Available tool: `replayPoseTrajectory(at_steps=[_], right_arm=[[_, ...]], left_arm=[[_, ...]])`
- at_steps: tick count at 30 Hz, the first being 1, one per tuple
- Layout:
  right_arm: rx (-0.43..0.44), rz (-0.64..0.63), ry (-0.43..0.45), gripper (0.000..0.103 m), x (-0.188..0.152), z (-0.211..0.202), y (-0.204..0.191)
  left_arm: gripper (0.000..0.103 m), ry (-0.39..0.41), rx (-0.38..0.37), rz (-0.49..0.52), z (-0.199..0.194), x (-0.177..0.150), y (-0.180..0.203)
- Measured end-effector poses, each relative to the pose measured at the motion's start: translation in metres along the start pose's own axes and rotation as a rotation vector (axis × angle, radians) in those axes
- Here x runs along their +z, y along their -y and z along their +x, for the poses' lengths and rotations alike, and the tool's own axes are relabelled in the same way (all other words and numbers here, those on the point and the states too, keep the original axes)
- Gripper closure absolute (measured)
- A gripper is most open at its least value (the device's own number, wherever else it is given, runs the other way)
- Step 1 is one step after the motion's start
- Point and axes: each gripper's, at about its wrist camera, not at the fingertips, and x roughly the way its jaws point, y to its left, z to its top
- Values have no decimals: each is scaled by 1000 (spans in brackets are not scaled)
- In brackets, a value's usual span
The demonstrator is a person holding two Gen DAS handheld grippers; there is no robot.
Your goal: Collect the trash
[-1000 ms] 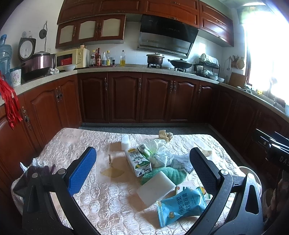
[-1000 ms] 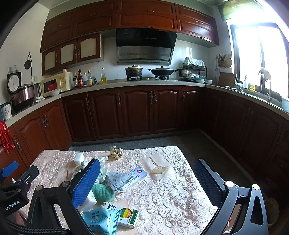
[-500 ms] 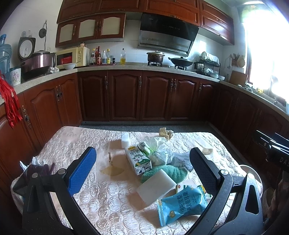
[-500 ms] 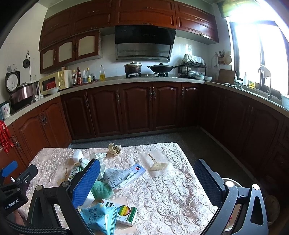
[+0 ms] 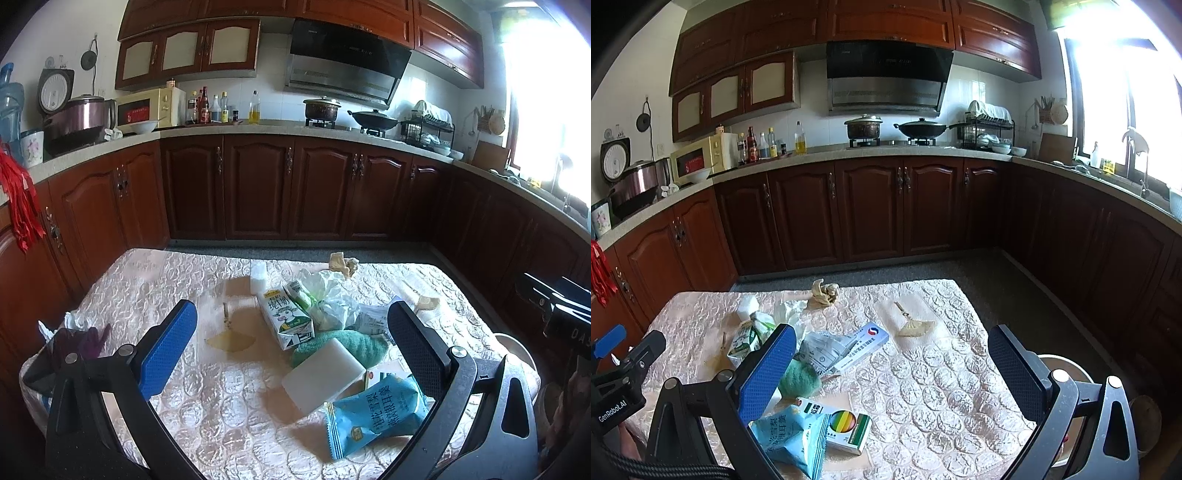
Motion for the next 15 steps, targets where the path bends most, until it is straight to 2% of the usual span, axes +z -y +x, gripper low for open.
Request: replayPoseTrajectory(at_steps=[10, 15], right_arm=[[19, -24, -44, 0, -8, 9, -1], [62, -20, -94, 0, -15, 18, 1]], left_arm=[[0, -30, 5, -9, 7, -3, -7], [0, -67, -8, 12, 12, -8, -12]])
